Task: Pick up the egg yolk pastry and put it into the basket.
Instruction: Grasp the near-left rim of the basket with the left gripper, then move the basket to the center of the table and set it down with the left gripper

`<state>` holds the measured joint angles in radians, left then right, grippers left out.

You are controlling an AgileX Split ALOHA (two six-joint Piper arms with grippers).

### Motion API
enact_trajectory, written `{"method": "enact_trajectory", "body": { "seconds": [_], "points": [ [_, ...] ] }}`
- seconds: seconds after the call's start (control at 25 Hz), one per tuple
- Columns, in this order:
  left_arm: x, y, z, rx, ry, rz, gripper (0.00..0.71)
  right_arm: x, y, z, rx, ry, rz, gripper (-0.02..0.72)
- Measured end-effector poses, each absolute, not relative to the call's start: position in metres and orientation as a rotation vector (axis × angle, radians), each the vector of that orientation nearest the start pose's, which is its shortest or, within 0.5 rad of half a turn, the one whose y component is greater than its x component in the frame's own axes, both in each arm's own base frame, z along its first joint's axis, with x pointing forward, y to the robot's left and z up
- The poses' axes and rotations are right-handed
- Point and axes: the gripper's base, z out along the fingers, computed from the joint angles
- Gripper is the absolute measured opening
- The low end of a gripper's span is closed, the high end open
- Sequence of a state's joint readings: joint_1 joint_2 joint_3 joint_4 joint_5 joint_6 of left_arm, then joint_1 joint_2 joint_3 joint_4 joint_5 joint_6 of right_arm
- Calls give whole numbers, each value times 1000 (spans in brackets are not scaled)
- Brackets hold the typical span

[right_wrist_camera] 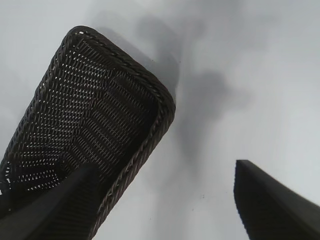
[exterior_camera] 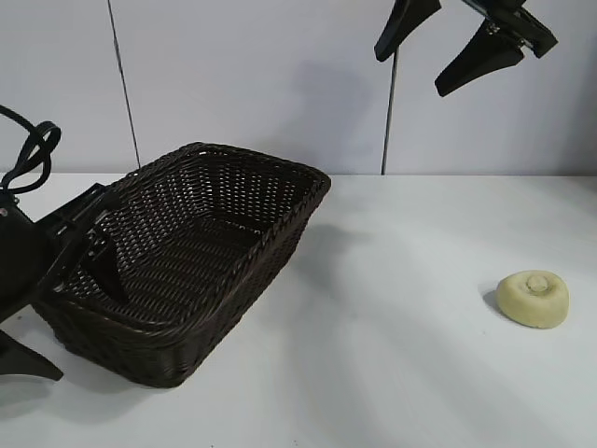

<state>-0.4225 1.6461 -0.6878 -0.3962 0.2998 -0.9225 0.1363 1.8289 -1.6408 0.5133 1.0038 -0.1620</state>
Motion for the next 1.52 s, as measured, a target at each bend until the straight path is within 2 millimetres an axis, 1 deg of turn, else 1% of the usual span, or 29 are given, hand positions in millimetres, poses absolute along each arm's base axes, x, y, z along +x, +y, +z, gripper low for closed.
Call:
{"method": "enact_trajectory", "body": {
  "seconds": [0.12, 0.4, 0.52, 0.88, 0.96, 1.08, 1.24, 1.36, 1.44, 1.52],
  "points": [
    [247, -122, 142, -1202, 2636, -579, 323, 394, 92, 311, -159, 2599, 653, 540],
    [247, -122, 142, -1205, 2629, -583, 157, 394, 92, 311, -159, 2599, 653, 540],
    [247, -122, 142, -1226, 2621, -589, 104, 394, 92, 311, -159, 2599, 653, 540],
    [247, -124, 144, -1229, 2653, -581, 102, 394, 92, 311, -159, 2599, 653, 540],
    [249, -127, 148, -1224, 2681, -579, 102, 394, 92, 311, -159, 2599, 653, 540],
    [257, -132, 159, -1174, 2699, -596, 102, 394, 92, 311, -159, 2599, 653, 540],
    [272, -134, 174, -1072, 2727, -614, 102, 394, 92, 311, -159, 2599, 653, 540],
    [284, -122, 185, -1004, 2761, -601, 102, 394, 92, 311, -159, 2599, 653, 540],
    [290, -110, 189, -975, 2778, -585, 102, 394, 92, 311, -159, 2599, 653, 540],
    [294, -99, 192, -910, 2803, -566, 102, 394, 92, 311, -159, 2599, 653, 540]
  ]
}}
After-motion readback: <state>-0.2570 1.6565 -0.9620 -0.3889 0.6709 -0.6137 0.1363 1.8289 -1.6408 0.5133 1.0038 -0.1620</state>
